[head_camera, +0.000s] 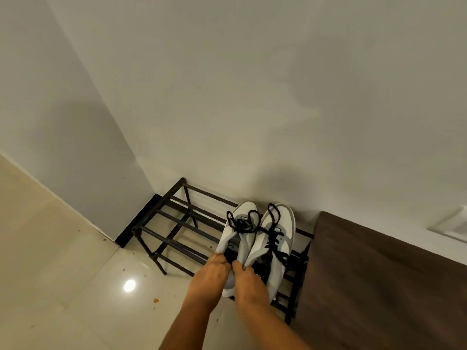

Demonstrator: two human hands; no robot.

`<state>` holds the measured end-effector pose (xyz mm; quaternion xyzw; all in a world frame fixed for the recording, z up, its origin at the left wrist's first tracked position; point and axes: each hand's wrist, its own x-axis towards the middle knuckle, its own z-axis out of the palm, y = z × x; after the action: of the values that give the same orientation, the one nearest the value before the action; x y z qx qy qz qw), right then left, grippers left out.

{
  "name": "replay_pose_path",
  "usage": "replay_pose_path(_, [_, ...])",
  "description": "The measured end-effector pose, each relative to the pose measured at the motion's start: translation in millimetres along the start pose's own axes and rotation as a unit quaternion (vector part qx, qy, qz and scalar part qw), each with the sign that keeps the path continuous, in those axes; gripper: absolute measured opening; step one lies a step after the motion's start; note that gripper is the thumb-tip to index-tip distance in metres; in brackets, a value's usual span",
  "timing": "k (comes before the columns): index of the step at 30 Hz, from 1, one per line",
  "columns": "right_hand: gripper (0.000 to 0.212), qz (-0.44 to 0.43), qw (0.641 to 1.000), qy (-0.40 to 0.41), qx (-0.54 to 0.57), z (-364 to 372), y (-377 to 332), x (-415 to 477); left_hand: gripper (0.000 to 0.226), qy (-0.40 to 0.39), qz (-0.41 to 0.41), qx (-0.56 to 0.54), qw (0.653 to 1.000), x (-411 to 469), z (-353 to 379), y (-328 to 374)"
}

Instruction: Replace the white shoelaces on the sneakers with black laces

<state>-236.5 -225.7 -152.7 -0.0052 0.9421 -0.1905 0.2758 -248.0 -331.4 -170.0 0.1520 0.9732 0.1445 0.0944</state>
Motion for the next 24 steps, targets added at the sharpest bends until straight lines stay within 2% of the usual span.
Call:
replay_pose_path(1, [0.045,0.001,1.000,-0.004,0.025,2.4,3.9,5.5,0.033,0.002,-0.006,-0.003,1.000,1.7,6.2,-1.3])
replay_pose_path(3, [0.042,-0.029,1.000,0.002,0.000,8.9,9.9,10.3,0.032,-0.001,-0.027,0.019,0.999,3.2,11.9,-4.1])
replay_pose_path(6, [0.042,-0.040,0.999,-0.015,-0.015,13.6,11.6,11.7,0.025,-0.034,0.001,0.061,0.998,4.1,14.2,-1.0])
replay_pose_path(8, [0.046,-0.016,1.000,-0.007,0.008,15.8,13.3,16.4,0.036,-0.076,0.012,0.085,0.993,5.5,18.8,-3.2])
replay_pose_path(10, [0.043,-0.021,1.000,-0.009,0.012,18.1,13.4,17.6,0.039,-0.047,0.003,0.088,0.995,5.6,29.5,-9.3])
replay_pose_path(12, [0.041,-0.043,0.999,-0.019,0.019,20.4,13.7,18.5,0.030,-0.039,0.005,0.063,0.997,2.6,28.4,-8.3])
replay_pose_path(14, [0.050,-0.031,0.999,-0.014,-0.014,16.6,13.4,17.3,0.028,0.008,0.008,0.086,0.996,3.7,30.4,-10.1])
replay_pose_path(16, [0.057,-0.022,0.999,0.003,-0.029,13.8,17.3,17.8,0.031,-0.004,-0.005,0.085,0.996,4.9,24.3,-5.3])
replay_pose_path(18, [0.063,-0.032,0.998,0.006,-0.049,11.3,19.9,15.7,0.044,-0.015,-0.005,0.060,0.998,4.0,18.8,-0.1])
replay_pose_path(19, [0.067,-0.033,0.998,0.007,-0.057,6.3,19.2,11.6,0.048,0.004,-0.011,0.057,0.998,1.8,20.3,2.5])
replay_pose_path(24, [0.084,-0.031,0.997,0.028,-0.060,-19.3,29.1,-7.1,0.046,0.049,0.009,0.041,0.998,-3.9,16.0,22.0])
